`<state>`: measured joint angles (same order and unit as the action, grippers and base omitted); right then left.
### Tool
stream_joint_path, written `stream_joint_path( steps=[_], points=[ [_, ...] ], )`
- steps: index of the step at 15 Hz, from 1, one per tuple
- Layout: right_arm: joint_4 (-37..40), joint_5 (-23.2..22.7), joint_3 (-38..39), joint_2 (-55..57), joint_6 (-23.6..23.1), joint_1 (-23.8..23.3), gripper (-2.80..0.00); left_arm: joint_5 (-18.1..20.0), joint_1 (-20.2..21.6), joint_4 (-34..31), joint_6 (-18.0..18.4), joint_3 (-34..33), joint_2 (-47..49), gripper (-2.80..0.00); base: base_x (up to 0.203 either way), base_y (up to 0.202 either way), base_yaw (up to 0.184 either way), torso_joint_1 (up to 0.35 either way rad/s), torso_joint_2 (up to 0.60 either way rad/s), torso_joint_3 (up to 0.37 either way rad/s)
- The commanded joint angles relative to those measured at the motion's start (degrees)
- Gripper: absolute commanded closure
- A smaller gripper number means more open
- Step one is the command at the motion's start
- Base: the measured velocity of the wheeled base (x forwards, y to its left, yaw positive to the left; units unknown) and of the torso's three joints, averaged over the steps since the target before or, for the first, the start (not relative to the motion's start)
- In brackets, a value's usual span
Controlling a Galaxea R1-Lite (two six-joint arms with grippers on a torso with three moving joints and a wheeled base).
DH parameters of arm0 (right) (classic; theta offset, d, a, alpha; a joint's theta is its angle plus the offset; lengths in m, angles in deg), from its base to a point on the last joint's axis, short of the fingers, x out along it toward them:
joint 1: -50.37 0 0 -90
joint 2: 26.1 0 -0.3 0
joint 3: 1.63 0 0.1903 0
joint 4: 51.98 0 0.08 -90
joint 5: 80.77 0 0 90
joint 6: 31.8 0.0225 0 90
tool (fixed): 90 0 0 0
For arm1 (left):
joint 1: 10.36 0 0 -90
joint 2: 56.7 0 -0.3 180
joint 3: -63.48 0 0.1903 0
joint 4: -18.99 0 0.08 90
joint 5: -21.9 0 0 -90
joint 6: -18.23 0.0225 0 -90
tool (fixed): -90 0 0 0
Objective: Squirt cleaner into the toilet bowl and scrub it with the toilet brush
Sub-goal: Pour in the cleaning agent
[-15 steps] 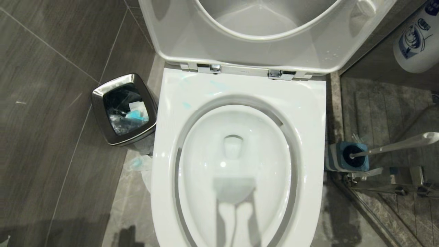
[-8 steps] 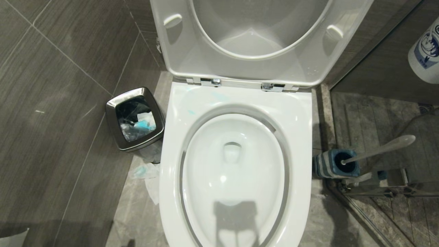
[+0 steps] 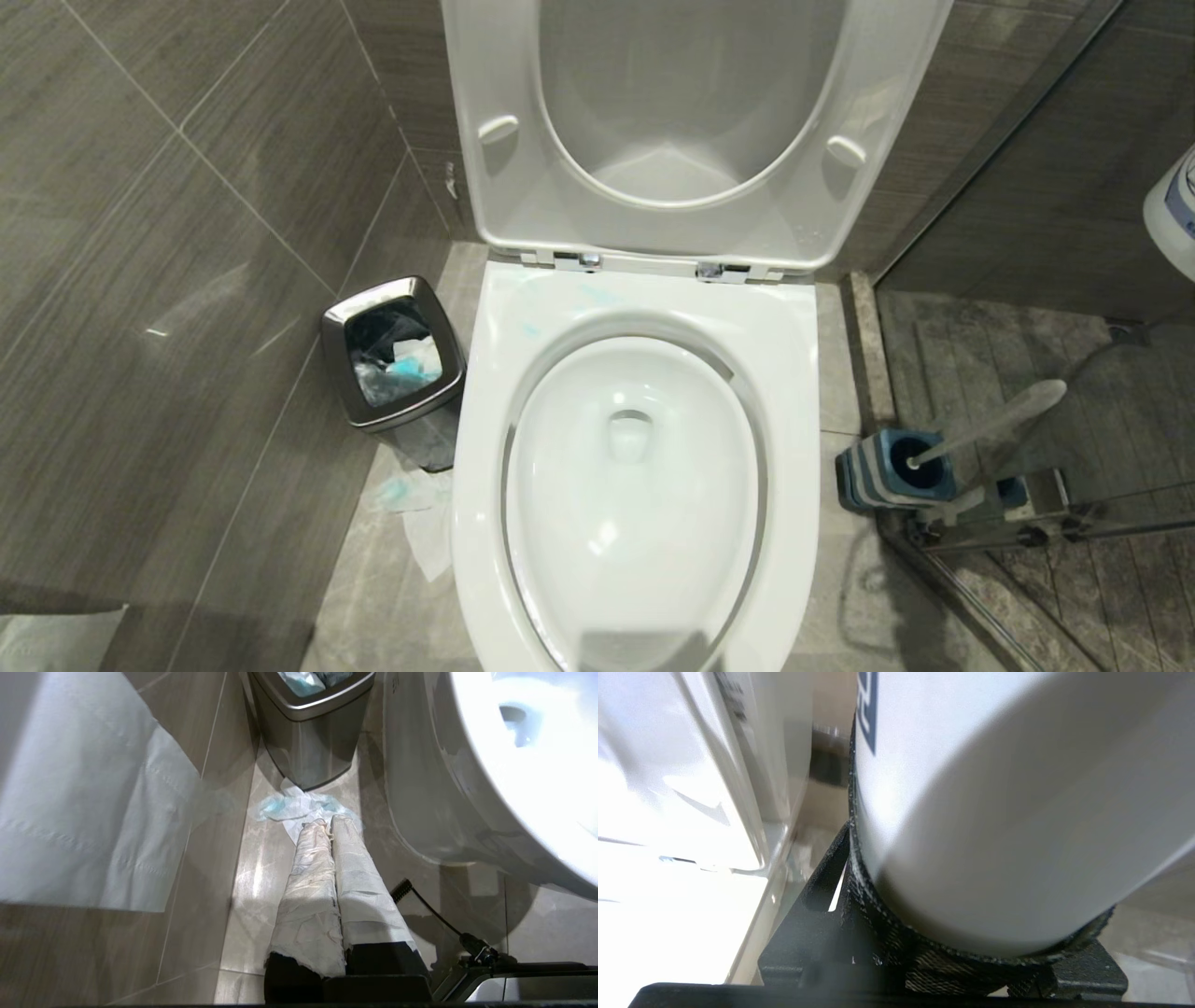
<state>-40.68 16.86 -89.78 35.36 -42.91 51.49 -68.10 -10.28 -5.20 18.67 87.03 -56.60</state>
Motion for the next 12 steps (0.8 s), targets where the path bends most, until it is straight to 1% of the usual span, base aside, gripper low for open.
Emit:
stream_joint_path(
  steps=[1,12],
  points=[
    [-0.06,0.02,0.19,-0.82,-0.14,0.02,0.0,0.0,0.01,0.03,-0.09,-0.01,0.08,0.0,0.0,0.0,0.0,0.004,0.0,0.196],
    [-0.15,0.19,1.51,-0.64,-0.41,0.02,0.0,0.0,0.01,0.03,-0.09,-0.01,0.08,0.0,0.0,0.0,0.0,0.002,0.0,0.194]
  ],
)
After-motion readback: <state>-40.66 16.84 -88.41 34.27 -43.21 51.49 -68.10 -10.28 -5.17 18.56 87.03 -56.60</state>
